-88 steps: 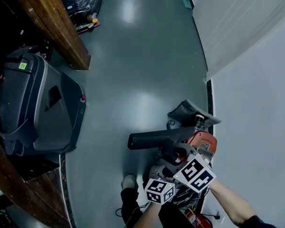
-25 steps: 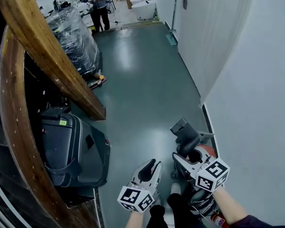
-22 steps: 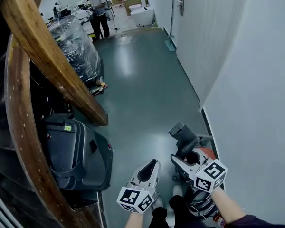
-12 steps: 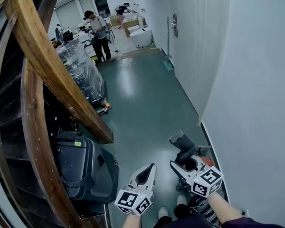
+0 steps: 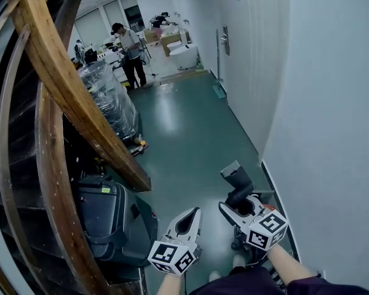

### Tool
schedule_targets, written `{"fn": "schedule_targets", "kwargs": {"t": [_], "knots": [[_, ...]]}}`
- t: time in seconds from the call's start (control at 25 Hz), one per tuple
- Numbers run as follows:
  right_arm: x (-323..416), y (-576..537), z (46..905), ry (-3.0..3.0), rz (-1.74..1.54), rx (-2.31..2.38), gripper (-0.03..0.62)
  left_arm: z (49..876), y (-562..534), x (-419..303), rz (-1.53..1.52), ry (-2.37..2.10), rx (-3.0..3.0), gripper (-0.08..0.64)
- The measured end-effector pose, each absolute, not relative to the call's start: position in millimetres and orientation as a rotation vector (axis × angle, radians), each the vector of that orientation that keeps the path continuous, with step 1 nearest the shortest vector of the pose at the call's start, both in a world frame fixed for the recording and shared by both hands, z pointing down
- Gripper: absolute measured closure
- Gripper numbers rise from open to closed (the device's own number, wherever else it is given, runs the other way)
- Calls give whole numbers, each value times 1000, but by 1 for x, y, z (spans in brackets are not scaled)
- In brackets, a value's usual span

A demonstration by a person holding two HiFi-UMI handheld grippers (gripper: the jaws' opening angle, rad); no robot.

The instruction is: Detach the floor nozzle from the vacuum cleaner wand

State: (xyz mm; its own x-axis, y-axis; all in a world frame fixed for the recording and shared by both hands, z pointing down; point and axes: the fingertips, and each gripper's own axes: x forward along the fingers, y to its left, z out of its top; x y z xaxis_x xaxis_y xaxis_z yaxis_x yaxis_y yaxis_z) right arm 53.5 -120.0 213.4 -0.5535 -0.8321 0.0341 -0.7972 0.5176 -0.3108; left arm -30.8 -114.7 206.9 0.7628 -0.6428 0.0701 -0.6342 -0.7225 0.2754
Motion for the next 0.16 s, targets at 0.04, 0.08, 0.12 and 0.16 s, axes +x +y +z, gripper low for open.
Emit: {"fn": "schedule_targets", "kwargs": {"t": [0.04,0.08,0.12,0.16], "knots": [[53,-120,213,2633,-443,-1418,408,206,-114,-31,-43,-992,2679,555],[52,-120,213,2634,-442,-1417,408,206,-114,-32,-41,-994,2680,555],[52,-120,212,2634,-440,-1416,408,206,-114,-32,-39,-996,2681,555],[51,-120,212,2633,-439,-1415,408,205,-114,-32,-38,-999,2682,555]]}}
